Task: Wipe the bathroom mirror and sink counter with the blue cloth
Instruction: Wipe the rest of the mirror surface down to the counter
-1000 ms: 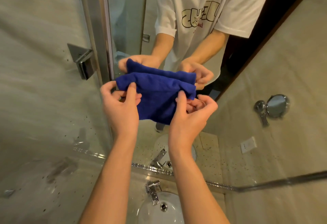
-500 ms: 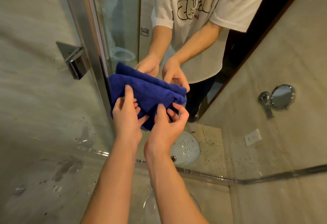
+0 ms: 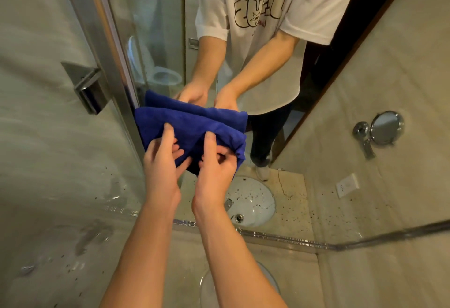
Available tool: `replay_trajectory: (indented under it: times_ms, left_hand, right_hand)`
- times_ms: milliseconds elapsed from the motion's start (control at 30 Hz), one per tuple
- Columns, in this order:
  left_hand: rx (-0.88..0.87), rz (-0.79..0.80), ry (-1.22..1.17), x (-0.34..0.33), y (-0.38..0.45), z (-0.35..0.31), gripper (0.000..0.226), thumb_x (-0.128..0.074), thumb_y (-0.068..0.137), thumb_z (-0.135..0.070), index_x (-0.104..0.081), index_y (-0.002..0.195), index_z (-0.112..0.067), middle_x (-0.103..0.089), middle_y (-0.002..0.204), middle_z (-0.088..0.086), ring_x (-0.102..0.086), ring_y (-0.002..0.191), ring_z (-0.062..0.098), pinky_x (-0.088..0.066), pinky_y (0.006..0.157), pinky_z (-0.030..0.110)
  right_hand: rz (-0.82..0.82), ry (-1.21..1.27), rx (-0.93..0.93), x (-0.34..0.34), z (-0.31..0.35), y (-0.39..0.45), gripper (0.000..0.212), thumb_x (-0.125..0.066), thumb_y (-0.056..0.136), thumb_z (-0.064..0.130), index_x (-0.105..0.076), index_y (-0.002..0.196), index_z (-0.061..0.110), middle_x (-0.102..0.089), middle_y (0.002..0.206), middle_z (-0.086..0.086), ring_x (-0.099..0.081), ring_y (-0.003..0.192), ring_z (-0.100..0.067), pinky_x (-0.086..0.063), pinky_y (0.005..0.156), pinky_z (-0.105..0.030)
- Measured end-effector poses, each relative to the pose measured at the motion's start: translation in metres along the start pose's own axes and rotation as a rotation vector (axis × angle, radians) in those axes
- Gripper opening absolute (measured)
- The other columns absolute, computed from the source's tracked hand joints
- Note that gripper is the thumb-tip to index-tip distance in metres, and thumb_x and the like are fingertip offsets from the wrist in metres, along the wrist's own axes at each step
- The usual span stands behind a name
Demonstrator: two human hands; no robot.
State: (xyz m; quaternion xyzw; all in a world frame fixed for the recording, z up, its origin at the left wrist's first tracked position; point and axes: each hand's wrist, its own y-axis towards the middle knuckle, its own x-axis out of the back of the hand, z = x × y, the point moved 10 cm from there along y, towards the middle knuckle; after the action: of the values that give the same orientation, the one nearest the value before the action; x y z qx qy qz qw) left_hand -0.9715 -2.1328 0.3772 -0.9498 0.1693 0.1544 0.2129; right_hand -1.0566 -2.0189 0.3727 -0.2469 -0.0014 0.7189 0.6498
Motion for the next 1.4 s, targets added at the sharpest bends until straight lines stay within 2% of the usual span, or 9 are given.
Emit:
replay_trajectory:
  times_ms: [200, 433, 600, 733, 900, 1067, 1200, 1267, 1400]
  left_hand:
    - [-0.010, 0.040, 0.010, -0.027, -0.016, 0.027, 0.026, -0.068, 0.091, -0.035, -0.048, 0.087, -0.019, -0.060, 0.089, 0.001, -0.061, 0.088, 0.014, -0.056, 0.070, 0.027]
    - [0.125, 0.239, 0.121, -0.103, -0.070, 0.111, 0.039, -0.073, 0.079, -0.049, -0.060, 0.099, -0.018, -0.072, 0.102, -0.001, -0.070, 0.098, 0.014, -0.056, 0.091, 0.040]
    - [0.061, 0.120, 0.048, -0.059, -0.035, 0.071, 0.018, -0.056, 0.099, -0.033, -0.057, 0.095, -0.015, -0.064, 0.101, 0.005, -0.065, 0.095, 0.016, -0.057, 0.076, 0.025]
    - [-0.046, -0.064, 0.046, -0.003, 0.006, 0.026, 0.018, -0.059, 0.097, -0.036, -0.051, 0.091, -0.021, -0.058, 0.095, 0.000, -0.062, 0.093, 0.020, -0.053, 0.073, 0.028]
    - [-0.019, -0.022, 0.023, -0.010, -0.005, 0.033, 0.020, -0.056, 0.098, -0.039, -0.054, 0.105, -0.021, -0.062, 0.104, 0.000, -0.064, 0.104, 0.020, -0.055, 0.085, 0.030]
    - [0.041, 0.098, 0.007, -0.076, -0.053, 0.080, 0.027, -0.059, 0.095, -0.036, -0.055, 0.110, -0.014, -0.065, 0.108, 0.006, -0.067, 0.104, 0.020, -0.058, 0.085, 0.029]
    - [0.165, 0.232, 0.043, -0.146, -0.103, 0.140, 0.040, -0.065, 0.090, -0.037, -0.057, 0.120, -0.011, -0.065, 0.120, 0.011, -0.065, 0.113, 0.024, -0.057, 0.090, 0.031]
    - [0.252, 0.313, 0.042, -0.175, -0.125, 0.162, 0.050, -0.066, 0.091, -0.034, -0.053, 0.132, -0.008, -0.064, 0.125, 0.016, -0.064, 0.115, 0.027, -0.057, 0.092, 0.032]
    - [0.172, 0.267, 0.084, -0.172, -0.127, 0.149, 0.029, -0.065, 0.093, -0.029, -0.061, 0.117, -0.013, -0.070, 0.106, 0.005, -0.070, 0.097, 0.018, -0.059, 0.083, 0.030]
  right_hand:
    - [-0.050, -0.076, 0.054, 0.030, 0.024, 0.015, 0.031, -0.076, 0.082, 0.031, -0.053, 0.072, 0.013, -0.053, 0.070, -0.003, -0.049, 0.060, -0.010, -0.048, 0.062, -0.029]
    - [-0.249, -0.113, 0.171, 0.149, 0.067, 0.048, 0.023, -0.067, 0.090, 0.031, -0.050, 0.086, 0.015, -0.057, 0.084, -0.009, -0.059, 0.076, -0.017, -0.052, 0.074, -0.033]
    - [-0.060, -0.103, 0.116, 0.091, 0.046, 0.038, 0.022, -0.066, 0.091, 0.028, -0.057, 0.108, 0.017, -0.062, 0.093, 0.000, -0.065, 0.087, -0.014, -0.057, 0.076, -0.027]
    - [0.081, -0.044, -0.045, 0.021, -0.004, 0.020, 0.046, -0.069, 0.090, 0.028, -0.051, 0.130, 0.014, -0.068, 0.111, 0.000, -0.068, 0.104, -0.021, -0.055, 0.092, -0.042]
    - [0.076, -0.047, -0.015, 0.033, 0.003, 0.023, 0.030, -0.069, 0.089, 0.023, -0.055, 0.108, 0.004, -0.056, 0.077, 0.000, -0.056, 0.068, -0.009, -0.052, 0.066, -0.022]
    - [-0.027, -0.124, 0.121, 0.111, 0.062, 0.047, 0.023, -0.068, 0.090, 0.027, -0.055, 0.098, 0.010, -0.056, 0.075, 0.001, -0.057, 0.066, -0.006, -0.052, 0.066, -0.019]
    - [-0.151, -0.162, 0.207, 0.196, 0.112, 0.073, 0.011, -0.062, 0.094, 0.028, -0.052, 0.091, 0.025, -0.056, 0.082, 0.001, -0.058, 0.077, -0.012, -0.053, 0.073, -0.031]
    - [-0.164, -0.176, 0.265, 0.227, 0.136, 0.084, 0.007, -0.061, 0.095, 0.029, -0.055, 0.099, 0.031, -0.062, 0.089, 0.003, -0.062, 0.087, -0.016, -0.054, 0.076, -0.031]
    - [-0.066, -0.115, 0.249, 0.227, 0.135, 0.086, 0.048, -0.062, 0.094, 0.031, -0.045, 0.139, 0.028, -0.066, 0.121, 0.006, -0.065, 0.108, -0.011, -0.056, 0.090, -0.032]
